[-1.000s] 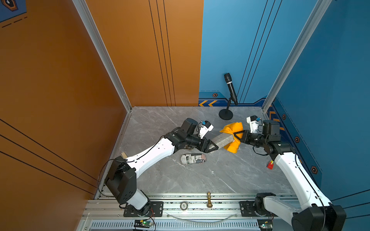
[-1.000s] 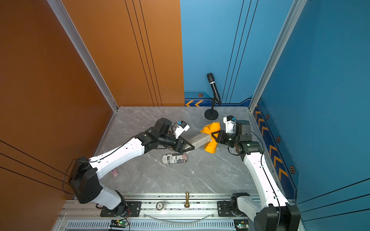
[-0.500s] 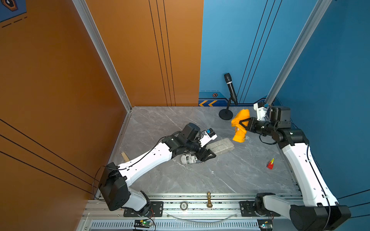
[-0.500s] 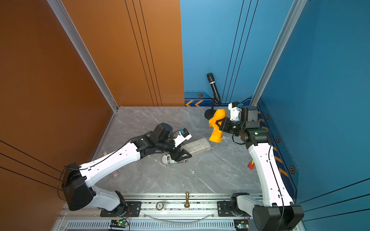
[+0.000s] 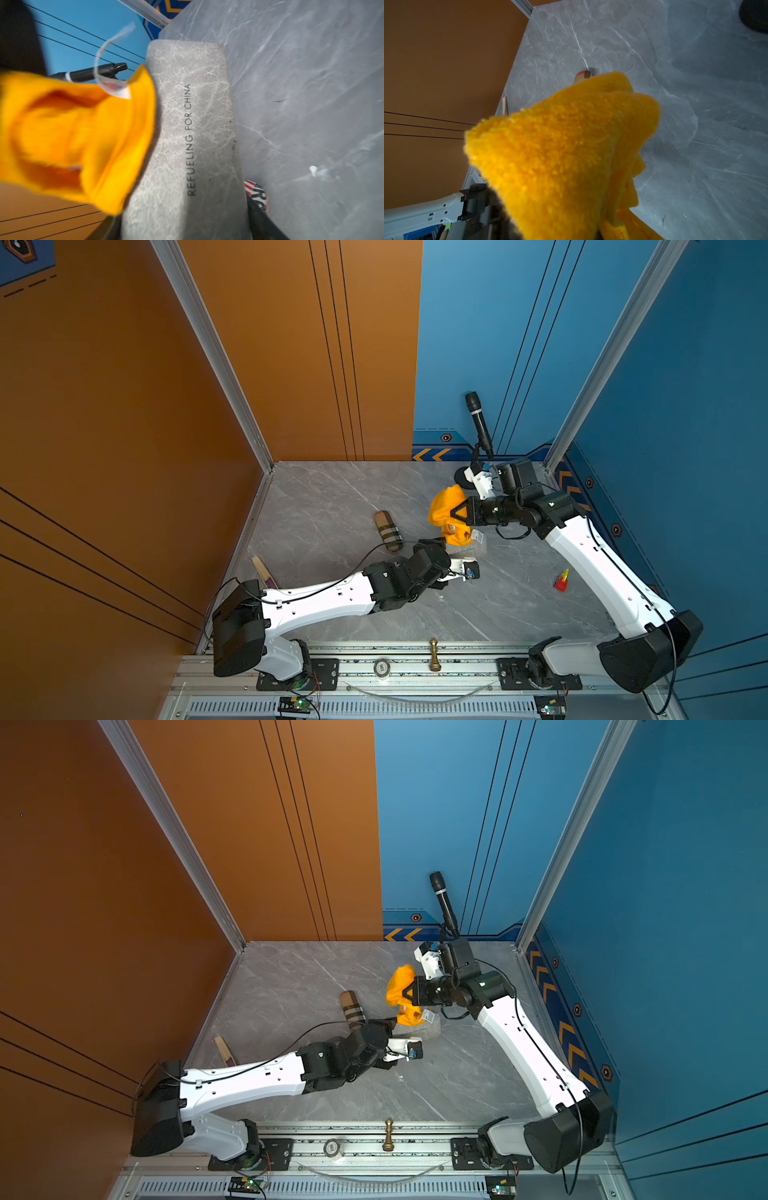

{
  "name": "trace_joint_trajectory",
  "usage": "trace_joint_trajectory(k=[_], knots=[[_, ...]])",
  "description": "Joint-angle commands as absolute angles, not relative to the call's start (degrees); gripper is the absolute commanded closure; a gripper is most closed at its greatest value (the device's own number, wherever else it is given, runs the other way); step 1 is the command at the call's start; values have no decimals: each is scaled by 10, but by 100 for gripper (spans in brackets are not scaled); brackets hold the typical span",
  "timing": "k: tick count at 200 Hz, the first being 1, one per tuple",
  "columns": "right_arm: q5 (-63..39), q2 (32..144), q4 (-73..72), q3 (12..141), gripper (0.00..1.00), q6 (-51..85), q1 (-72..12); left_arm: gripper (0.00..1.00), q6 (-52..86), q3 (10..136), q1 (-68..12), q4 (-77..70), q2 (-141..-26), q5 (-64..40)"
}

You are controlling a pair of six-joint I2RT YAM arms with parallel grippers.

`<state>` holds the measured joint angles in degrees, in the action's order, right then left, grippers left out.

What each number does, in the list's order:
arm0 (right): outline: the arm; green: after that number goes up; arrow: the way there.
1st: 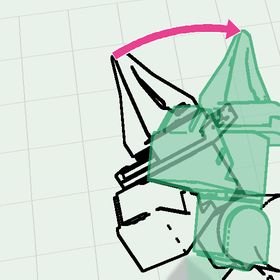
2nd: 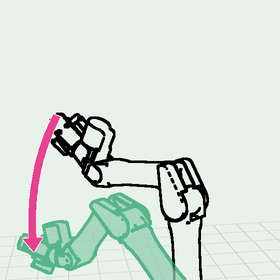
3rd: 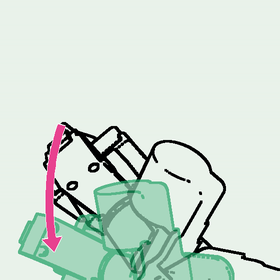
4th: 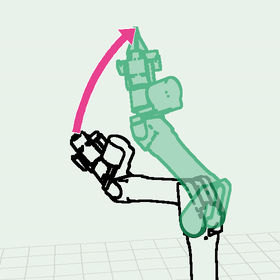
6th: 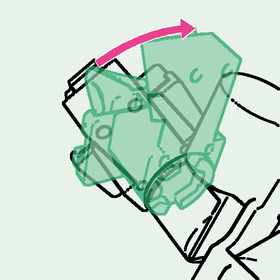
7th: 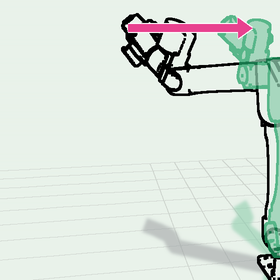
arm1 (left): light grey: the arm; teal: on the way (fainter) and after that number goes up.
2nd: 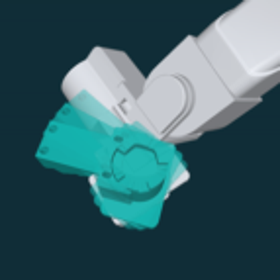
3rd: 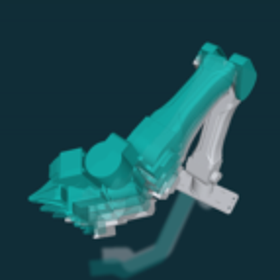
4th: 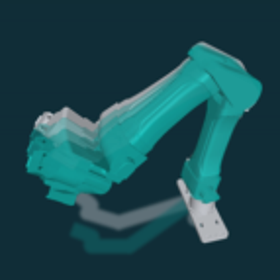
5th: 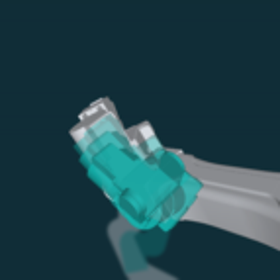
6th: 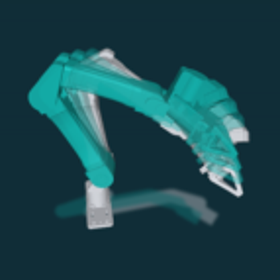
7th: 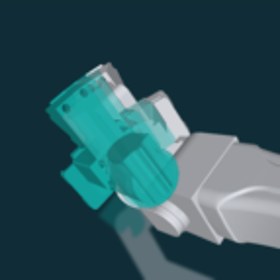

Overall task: Wipe the eyeglass case
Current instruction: Wipe the dirt from the eyeglass case.

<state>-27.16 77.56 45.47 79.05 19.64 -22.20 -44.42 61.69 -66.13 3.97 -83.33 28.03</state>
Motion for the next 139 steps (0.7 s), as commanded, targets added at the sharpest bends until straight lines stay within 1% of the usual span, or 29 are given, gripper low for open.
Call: trace_joint_trajectory(k=[1,26,40,58,91,105,119,139], knots=[[-280,745,475,742,100,182,-193,74,-453,620,-646,-13,-804,310],[-275,714,487,692,100,170,-140,74,-436,612,-640,-14,-796,298],[-276,713,484,687,100,170,-135,74,-433,611,-640,-16,-797,296],[-289,735,456,691,100,191,-173,74,-430,608,-636,-25,-798,289],[-346,805,398,719,100,233,-273,74,-438,605,-633,-49,-811,294],[-353,822,396,730,100,231,-286,74,-445,602,-629,-59,-815,296],[-357,824,402,724,100,222,-266,74,-442,602,-624,-60,-815,297],[-374,804,412,696,100,209,-202,74,-423,597,-612,-52,-801,289]])
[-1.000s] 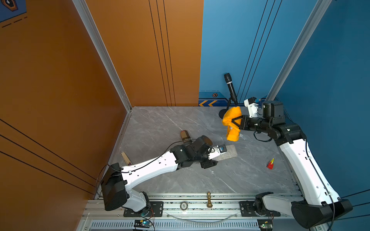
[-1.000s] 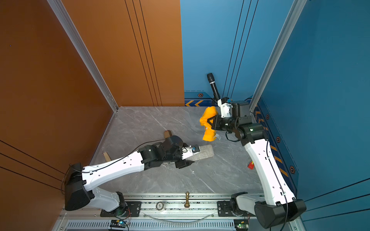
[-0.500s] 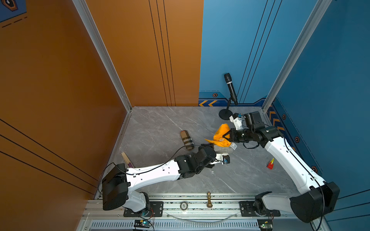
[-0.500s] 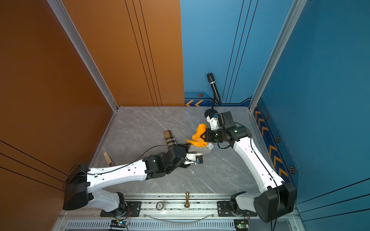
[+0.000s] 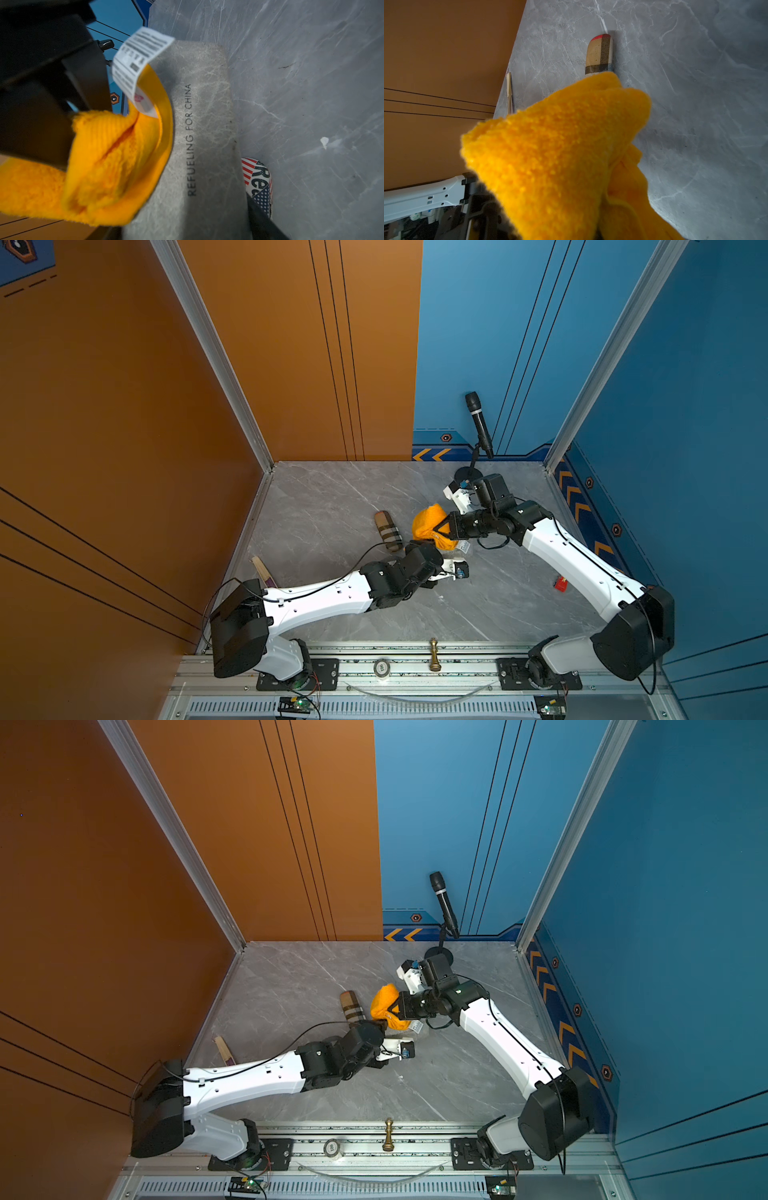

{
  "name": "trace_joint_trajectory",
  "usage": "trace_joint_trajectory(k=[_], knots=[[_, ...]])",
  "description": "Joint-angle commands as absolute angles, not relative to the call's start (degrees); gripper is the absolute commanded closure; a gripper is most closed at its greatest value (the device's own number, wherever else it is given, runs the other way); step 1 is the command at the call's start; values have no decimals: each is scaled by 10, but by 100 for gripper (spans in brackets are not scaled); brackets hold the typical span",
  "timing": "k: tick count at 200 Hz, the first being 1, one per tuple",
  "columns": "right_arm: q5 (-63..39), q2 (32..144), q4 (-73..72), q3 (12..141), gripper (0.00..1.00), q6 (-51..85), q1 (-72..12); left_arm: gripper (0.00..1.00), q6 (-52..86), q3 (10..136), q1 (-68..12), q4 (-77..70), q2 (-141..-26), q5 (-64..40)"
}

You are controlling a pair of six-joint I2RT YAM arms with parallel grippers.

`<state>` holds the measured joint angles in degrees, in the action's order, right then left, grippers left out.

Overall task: Wipe the eyeglass case
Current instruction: Wipe the dirt from the eyeglass case.

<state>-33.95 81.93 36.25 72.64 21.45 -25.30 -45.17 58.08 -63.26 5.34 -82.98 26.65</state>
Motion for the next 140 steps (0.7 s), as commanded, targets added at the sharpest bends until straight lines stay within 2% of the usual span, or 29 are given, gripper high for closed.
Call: trace_joint_trajectory(k=[1,33,59,107,140], knots=[[-375,804,413,694,100,209,-194,75,-422,597,-611,-52,-800,288],[-370,757,459,657,100,169,-108,75,-387,594,-591,-27,-769,266],[-377,720,460,645,100,163,-70,76,-348,576,-577,15,-753,225],[-376,685,449,671,100,142,-61,76,-273,565,-577,102,-727,168],[-291,679,475,682,100,127,-58,76,-255,560,-553,182,-689,161]])
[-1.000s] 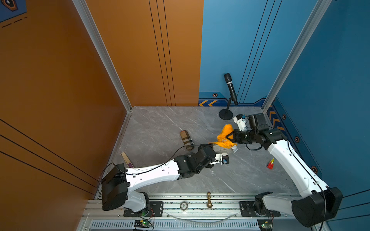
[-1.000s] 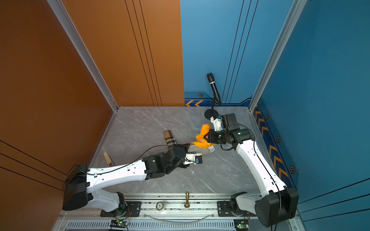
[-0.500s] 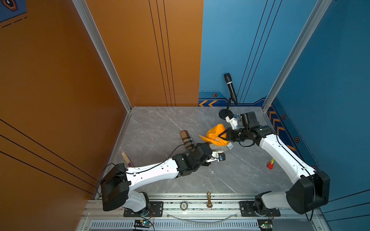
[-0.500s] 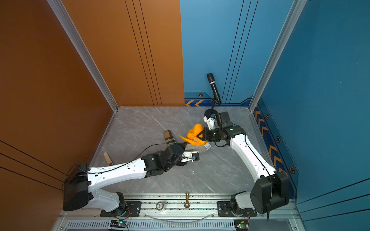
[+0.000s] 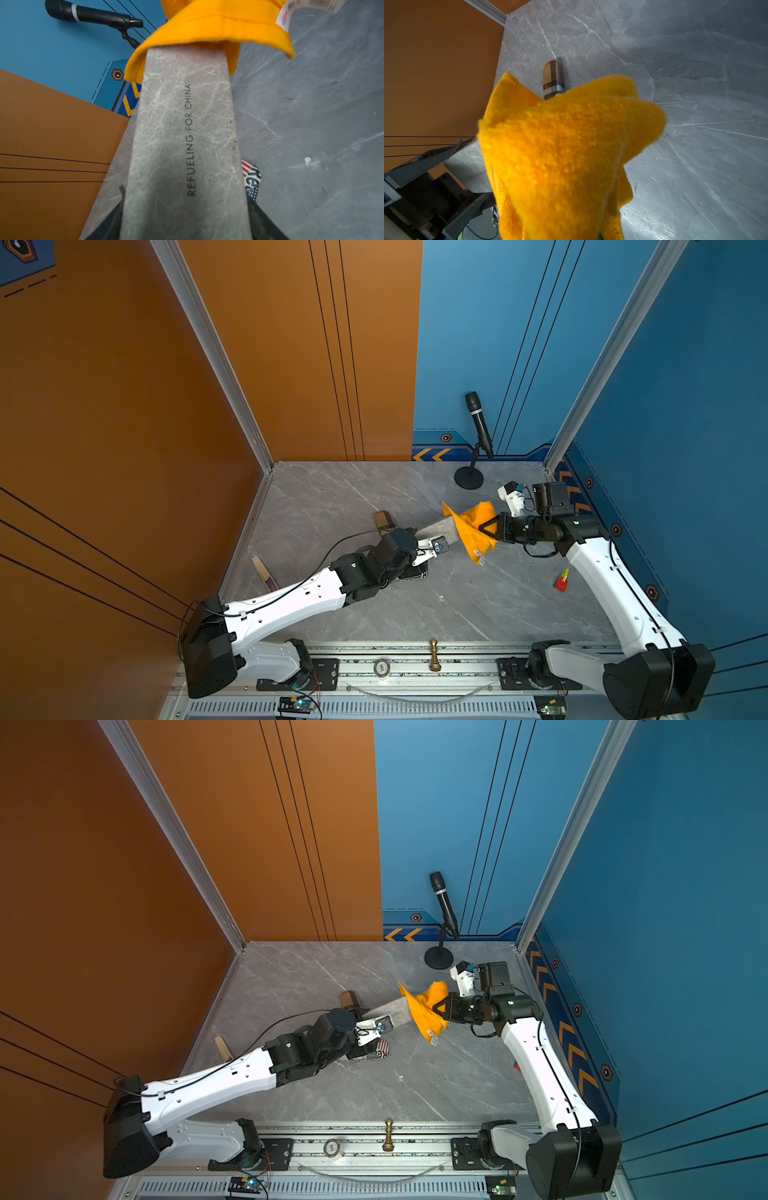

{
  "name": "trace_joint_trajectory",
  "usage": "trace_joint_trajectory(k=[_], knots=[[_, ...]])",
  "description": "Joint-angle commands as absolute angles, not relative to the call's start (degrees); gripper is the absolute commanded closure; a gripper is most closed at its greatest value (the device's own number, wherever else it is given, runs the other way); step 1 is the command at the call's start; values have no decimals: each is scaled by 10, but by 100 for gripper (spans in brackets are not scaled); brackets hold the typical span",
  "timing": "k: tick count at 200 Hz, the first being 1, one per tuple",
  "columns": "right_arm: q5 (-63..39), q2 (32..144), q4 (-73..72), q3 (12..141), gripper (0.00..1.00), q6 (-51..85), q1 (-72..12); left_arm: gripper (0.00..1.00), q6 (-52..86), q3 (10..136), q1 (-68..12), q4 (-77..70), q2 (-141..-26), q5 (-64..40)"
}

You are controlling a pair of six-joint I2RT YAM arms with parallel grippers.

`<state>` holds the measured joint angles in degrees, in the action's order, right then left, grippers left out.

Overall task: Wipe the eyeglass case
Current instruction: Wipe the dirt from the eyeglass case.

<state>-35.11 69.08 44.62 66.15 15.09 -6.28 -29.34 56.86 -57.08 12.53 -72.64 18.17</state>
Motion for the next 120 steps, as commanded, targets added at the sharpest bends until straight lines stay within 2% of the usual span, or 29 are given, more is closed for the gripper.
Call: trace_joint_trajectory(k=[1,32,62,120], knots=[[-289,679,475,682,100,128,-58,76,-255,560,-552,184,-688,161],[-258,665,463,679,100,139,-62,76,-236,549,-518,197,-650,142],[-258,662,451,691,100,144,-97,75,-222,554,-523,188,-653,105],[-371,670,325,642,100,248,-171,76,-236,635,-574,164,-732,78]])
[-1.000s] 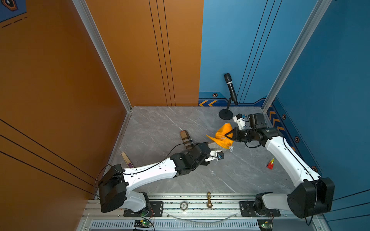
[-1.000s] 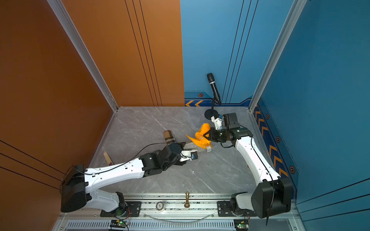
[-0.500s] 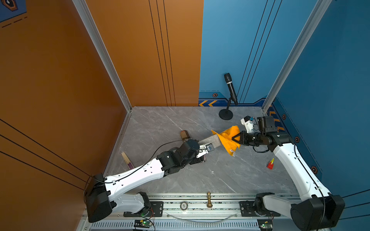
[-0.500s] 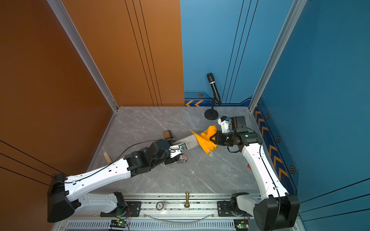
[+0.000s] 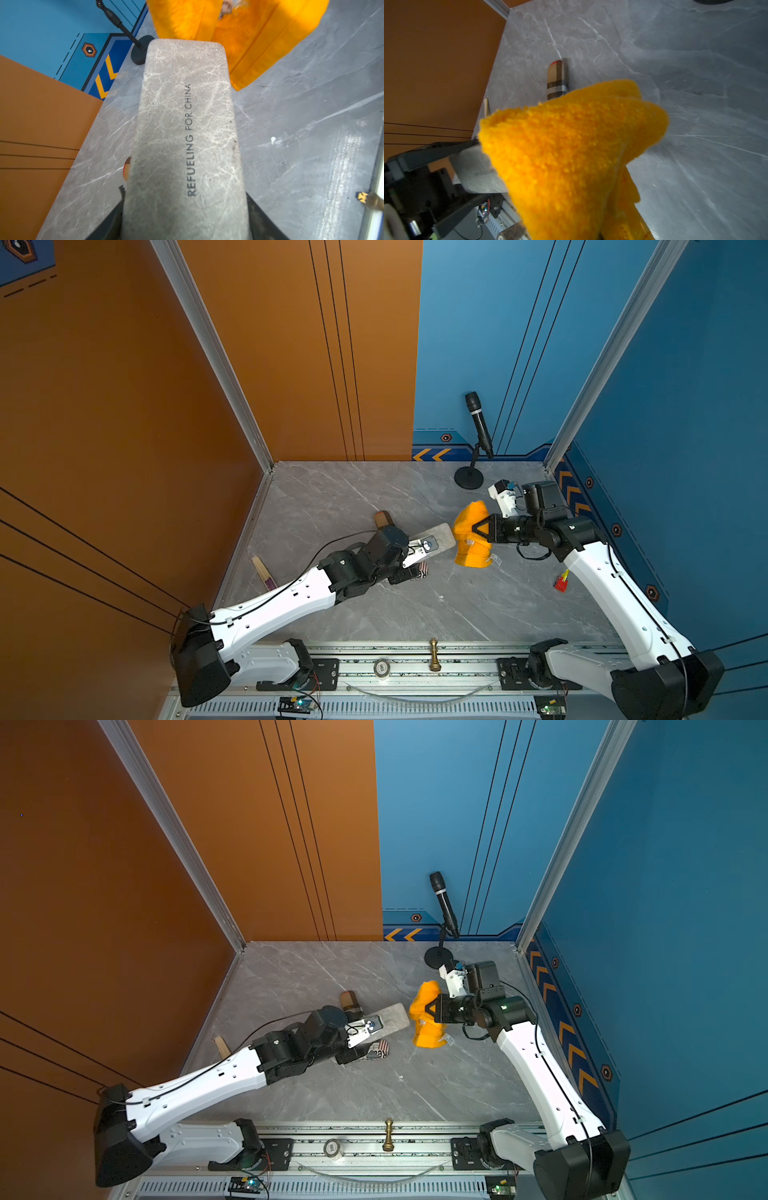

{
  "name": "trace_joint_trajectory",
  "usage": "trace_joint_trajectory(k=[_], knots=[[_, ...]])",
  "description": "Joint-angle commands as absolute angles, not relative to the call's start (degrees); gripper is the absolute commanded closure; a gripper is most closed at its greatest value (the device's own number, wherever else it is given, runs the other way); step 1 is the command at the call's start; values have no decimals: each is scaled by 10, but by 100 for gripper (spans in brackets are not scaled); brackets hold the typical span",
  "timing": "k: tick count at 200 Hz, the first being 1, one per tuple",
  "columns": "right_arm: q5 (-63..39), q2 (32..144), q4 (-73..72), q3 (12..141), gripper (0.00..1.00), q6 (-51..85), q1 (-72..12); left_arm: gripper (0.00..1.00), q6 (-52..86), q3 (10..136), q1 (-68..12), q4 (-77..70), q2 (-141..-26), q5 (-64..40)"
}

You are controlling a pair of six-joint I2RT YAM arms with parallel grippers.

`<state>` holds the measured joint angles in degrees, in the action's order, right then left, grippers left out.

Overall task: Wipe the eyeglass case
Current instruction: Wipe the dirt from the eyeglass case.

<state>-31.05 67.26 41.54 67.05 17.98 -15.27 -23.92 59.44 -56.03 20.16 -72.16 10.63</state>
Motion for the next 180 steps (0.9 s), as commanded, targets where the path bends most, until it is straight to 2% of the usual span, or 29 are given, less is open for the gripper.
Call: trace_joint_trajectory(k=[1,33,69,96,149,180], knots=[[-372,669,322,641,100,250,-171,76,-236,635,-574,163,-732,78],[-381,680,285,624,100,266,-156,77,-221,617,-587,126,-724,69],[-436,687,240,607,100,294,-112,76,-208,594,-590,113,-694,93],[-447,685,255,605,100,292,-141,76,-198,594,-572,113,-699,91],[-378,639,311,592,100,291,-188,76,-177,614,-556,122,-741,92],[-380,647,310,584,100,298,-204,76,-145,608,-540,92,-730,103]])
